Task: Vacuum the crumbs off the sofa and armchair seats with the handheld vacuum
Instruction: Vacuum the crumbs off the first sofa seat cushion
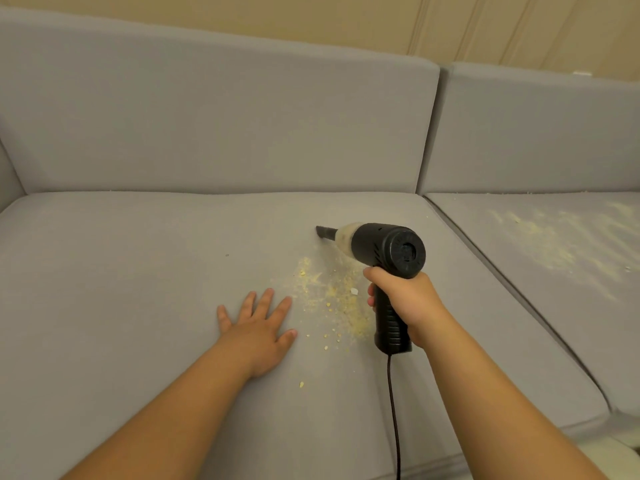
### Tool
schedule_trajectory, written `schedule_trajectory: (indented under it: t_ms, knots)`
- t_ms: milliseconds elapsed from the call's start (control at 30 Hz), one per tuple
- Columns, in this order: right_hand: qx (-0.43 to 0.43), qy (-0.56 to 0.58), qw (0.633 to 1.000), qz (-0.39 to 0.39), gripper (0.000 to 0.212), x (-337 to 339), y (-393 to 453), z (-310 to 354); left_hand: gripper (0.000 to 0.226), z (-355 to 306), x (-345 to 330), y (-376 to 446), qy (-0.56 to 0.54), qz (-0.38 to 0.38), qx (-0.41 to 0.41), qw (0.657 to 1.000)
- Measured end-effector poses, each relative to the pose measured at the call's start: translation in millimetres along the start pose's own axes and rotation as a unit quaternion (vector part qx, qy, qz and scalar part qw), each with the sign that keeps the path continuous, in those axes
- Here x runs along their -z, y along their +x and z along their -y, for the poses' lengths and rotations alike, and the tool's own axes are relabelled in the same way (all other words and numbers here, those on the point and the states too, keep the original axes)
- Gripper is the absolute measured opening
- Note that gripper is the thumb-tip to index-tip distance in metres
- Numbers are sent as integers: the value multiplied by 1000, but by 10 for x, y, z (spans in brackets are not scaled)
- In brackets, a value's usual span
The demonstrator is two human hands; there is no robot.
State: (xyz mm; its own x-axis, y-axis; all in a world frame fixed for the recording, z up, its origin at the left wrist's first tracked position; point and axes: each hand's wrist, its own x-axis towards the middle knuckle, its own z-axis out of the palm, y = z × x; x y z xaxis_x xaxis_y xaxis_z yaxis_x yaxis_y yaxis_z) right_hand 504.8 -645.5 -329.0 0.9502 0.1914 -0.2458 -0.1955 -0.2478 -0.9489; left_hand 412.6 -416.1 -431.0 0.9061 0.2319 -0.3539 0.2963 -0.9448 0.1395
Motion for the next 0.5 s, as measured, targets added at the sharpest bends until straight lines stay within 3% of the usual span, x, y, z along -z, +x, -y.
schedule_trajectory:
  t_ms: [233,367,500]
  knots:
    - [14,-5,999,-45,14,76,-74,-62,66,-29,22,4,6,3,6,1000]
    - [6,-24,1000,-6,18,140,-117,-53,67,1,13,27,8,2,6,1000]
    - [-15,26,999,13,23,215,-271,9,67,-63,32,-83,2,6,15,1000]
